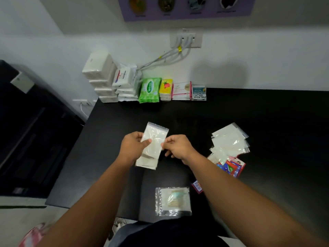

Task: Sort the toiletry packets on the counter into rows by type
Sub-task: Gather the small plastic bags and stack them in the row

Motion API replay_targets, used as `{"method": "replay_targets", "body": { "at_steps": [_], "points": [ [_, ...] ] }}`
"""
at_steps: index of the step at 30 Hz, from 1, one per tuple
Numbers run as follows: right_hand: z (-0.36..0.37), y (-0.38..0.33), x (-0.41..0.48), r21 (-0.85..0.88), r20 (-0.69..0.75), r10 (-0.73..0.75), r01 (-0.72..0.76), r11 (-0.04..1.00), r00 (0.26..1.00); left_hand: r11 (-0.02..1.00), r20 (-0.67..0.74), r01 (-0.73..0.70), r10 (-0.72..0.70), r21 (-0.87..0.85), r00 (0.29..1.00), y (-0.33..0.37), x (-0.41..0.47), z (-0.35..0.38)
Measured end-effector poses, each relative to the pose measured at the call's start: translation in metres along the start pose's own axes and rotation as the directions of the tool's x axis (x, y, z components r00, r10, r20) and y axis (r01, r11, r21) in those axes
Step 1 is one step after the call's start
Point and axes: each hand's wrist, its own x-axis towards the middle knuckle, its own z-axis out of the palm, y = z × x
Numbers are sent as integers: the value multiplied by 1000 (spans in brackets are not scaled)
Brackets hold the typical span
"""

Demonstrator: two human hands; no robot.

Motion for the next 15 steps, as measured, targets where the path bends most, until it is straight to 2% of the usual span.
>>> {"method": "replay_targets", "body": {
  "at_steps": [2,4,6,10,15],
  "points": [
    [18,1,4,-64,-24,51,-53,997,998,948,-13,-56,63,312,998,-9,3,-8],
    [31,5,8,-148,-72,113,-123,981,991,898,18,-57,54,437,998,-19,5,-11],
    [39,8,10,-224,-141,147,-177,958,979,887,30,-28,16,461,999,-28,6,-10],
    [50,11,12,-334,-257,119,-204,920,959,899,93,-63,24,434,995,-37,9,-10],
    [63,13,12,-445,-303,27,-166,880,953,906,203,-135,56,400,978,-41,12,-15]
  ]
}}
